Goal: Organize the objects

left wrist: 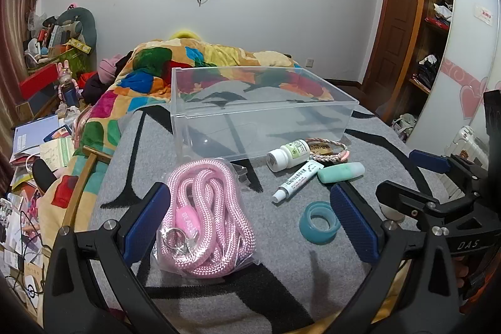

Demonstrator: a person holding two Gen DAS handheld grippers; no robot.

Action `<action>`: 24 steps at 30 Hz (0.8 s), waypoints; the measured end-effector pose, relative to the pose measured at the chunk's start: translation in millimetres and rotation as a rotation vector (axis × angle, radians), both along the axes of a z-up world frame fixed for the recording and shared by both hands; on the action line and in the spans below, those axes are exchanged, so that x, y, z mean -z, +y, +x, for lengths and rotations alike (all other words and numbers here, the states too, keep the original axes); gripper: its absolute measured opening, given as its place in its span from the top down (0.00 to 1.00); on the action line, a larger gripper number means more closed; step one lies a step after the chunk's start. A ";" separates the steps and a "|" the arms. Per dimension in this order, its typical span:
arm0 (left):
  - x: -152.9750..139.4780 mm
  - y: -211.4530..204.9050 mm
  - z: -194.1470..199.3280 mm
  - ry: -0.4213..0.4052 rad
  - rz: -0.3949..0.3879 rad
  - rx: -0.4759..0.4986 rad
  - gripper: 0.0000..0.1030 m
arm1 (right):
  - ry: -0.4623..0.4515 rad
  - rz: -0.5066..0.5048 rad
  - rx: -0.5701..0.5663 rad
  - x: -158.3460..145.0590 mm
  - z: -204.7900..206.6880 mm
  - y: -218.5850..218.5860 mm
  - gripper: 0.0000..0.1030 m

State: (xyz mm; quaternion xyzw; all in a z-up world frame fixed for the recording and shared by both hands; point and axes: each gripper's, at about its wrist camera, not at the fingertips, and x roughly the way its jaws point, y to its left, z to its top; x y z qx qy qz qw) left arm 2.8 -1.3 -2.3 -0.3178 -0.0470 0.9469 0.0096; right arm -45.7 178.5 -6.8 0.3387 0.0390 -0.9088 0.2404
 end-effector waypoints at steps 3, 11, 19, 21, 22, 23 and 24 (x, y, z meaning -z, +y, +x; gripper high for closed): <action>0.1 -0.2 0.3 0.000 0.000 0.000 0.00 | -0.001 -0.001 0.000 0.4 0.1 0.5 0.00; 0.3 -1.1 0.4 -0.001 0.000 0.000 0.00 | -0.002 -0.001 -0.001 1.2 0.4 -0.2 0.00; 0.5 -0.9 0.1 -0.001 0.000 0.000 0.00 | -0.005 -0.003 -0.002 2.1 1.4 -1.2 0.00; 0.5 -0.9 0.3 -0.001 0.000 0.000 0.00 | -0.007 -0.004 -0.003 2.5 2.2 -1.5 0.00; 0.5 -1.0 0.4 -0.001 0.000 0.000 0.00 | -0.008 -0.004 -0.003 2.6 2.7 -1.7 0.00; 0.6 -0.9 0.3 -0.001 -0.001 -0.001 0.00 | -0.009 -0.005 -0.003 2.5 2.4 -1.7 0.00; 0.6 -0.8 0.3 -0.001 -0.001 -0.001 0.00 | -0.009 -0.005 -0.004 2.5 2.7 -1.9 0.00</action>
